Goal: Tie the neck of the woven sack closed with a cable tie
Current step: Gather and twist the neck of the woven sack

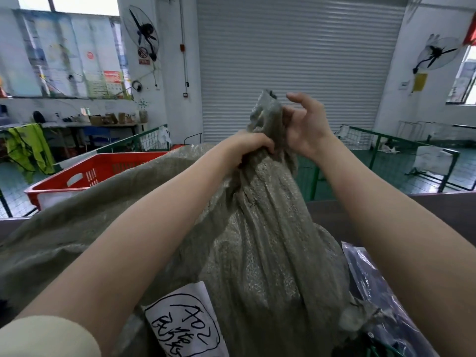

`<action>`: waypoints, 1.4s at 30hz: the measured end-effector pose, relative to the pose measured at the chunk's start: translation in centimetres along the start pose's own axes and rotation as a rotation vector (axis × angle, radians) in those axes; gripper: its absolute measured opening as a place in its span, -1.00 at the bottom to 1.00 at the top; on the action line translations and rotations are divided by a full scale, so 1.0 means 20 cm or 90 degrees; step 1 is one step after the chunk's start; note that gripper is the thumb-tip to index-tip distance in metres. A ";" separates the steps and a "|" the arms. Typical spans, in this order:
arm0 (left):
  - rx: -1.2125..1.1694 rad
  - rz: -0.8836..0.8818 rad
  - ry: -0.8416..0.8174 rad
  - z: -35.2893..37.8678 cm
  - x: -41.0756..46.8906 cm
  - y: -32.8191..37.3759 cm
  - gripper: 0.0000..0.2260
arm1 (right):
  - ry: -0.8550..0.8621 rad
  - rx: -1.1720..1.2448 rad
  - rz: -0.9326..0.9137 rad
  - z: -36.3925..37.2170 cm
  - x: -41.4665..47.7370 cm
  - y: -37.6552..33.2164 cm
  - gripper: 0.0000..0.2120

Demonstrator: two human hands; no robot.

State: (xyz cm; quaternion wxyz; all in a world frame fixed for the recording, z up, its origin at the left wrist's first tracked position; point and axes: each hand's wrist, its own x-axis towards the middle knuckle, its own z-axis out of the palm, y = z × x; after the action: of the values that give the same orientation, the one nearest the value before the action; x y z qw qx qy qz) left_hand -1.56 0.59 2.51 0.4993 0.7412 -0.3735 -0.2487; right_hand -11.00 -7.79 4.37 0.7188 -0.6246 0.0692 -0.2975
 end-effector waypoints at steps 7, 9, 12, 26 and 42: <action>-0.295 0.100 0.161 -0.03 -0.03 0.02 -0.81 | 0.157 -0.150 0.142 -0.07 -0.05 0.16 -0.76; -0.357 0.152 0.159 -0.04 -0.03 0.05 -0.84 | 0.108 -0.206 0.202 -0.08 -0.09 0.23 -0.78; -0.415 0.190 0.169 -0.05 -0.01 0.08 -0.73 | 0.012 -0.244 0.218 -0.06 -0.13 0.26 -0.76; 0.103 0.166 -0.020 -0.17 -0.07 0.14 -0.69 | -0.157 0.009 0.087 0.03 -0.07 0.19 -0.46; 0.187 -0.051 -0.130 -0.37 -0.22 0.07 -0.60 | 0.079 0.063 -0.027 0.21 -0.04 0.05 -0.62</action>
State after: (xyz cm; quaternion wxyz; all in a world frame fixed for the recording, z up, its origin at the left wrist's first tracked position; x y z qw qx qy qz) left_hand 0.76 7.89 6.58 0.3347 0.7913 -0.4249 -0.2853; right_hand -9.31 -3.78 4.17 0.7367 -0.5700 0.0855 -0.3538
